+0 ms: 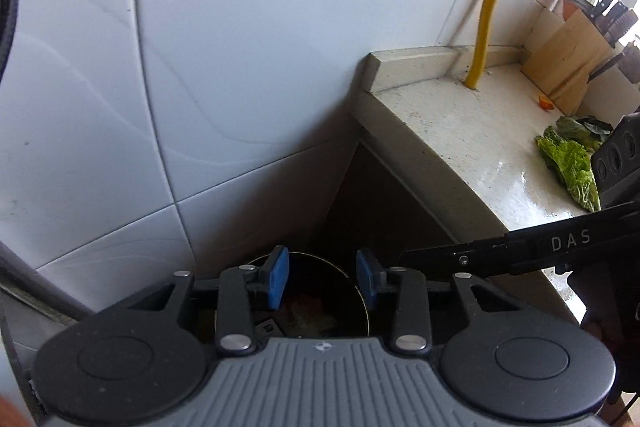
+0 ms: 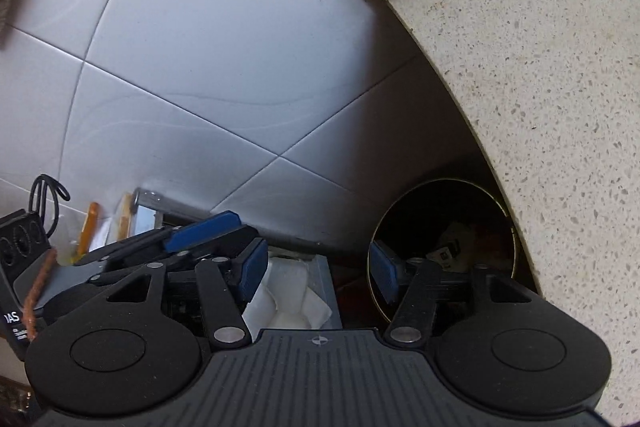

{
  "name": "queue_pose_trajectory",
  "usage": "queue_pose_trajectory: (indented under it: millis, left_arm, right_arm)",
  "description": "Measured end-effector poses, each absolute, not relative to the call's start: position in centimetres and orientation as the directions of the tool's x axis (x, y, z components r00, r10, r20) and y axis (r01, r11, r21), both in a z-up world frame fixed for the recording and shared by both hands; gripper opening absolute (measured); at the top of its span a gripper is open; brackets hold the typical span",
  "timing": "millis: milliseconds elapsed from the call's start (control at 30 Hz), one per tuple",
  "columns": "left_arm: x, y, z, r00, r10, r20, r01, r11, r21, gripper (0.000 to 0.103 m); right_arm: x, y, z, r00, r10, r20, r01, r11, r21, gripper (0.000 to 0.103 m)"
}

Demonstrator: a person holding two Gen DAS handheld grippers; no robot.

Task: Collect trash
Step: 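Open both grippers over the black bin to drop the peel and leaf, then move both tools back over the countertop toward the vegetable pile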

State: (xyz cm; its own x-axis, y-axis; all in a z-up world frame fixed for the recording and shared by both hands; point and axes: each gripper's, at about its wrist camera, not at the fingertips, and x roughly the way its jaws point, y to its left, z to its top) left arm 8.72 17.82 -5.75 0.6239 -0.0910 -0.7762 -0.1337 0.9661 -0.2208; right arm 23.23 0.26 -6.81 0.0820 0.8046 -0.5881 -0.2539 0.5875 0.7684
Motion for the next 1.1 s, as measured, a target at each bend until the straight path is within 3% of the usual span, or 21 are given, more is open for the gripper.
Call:
queue_pose_trajectory:
  millis: [467, 1100]
  left_arm:
    - [8.7, 16.4, -4.0, 0.654, -0.105, -0.749, -0.113, 0.966, -0.234, 0.04]
    - [13.0, 5.4, -0.7, 0.674, -0.241, -0.699, 0.133, 0.97, -0.205, 0.041]
  right_arm:
    - [22.3, -5.9, -1.9, 0.215, 0.826, -0.522, -0.276, 0.564, 0.779, 0.074]
    - [20.0, -20.0, -0.2, 0.466, 0.726, -0.506, -0.168, 0.633, 0.755, 0.075]
